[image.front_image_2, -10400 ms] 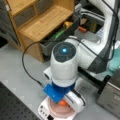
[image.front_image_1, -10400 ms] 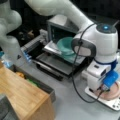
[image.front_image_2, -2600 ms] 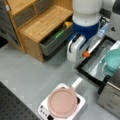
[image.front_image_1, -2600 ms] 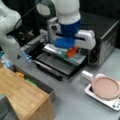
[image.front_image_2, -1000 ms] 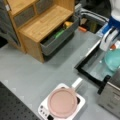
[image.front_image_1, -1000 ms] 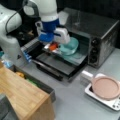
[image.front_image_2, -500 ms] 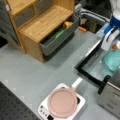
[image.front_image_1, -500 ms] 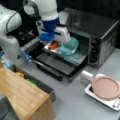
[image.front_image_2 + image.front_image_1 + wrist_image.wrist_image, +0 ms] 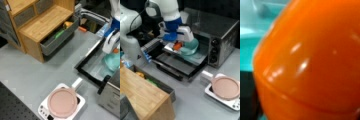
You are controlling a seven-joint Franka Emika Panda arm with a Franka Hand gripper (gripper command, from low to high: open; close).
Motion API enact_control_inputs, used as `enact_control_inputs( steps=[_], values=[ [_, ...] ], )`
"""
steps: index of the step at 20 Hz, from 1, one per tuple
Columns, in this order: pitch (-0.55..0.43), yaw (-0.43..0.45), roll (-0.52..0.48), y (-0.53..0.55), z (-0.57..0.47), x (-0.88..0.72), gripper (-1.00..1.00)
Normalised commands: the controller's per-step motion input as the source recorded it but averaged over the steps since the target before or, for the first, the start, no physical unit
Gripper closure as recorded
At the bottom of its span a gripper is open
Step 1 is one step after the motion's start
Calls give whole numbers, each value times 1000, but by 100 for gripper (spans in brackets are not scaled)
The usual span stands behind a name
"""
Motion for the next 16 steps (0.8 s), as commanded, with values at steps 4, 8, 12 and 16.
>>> enact_control_inputs(
  steps=[4,8,12,16],
  values=[
    [-5,-191,85,335,-54,261,100],
    [57,-148,63,223,46,242,100],
    [99,-107,30,85,106,153,100],
    [117,-100,16,25,110,86,100]
  ],
)
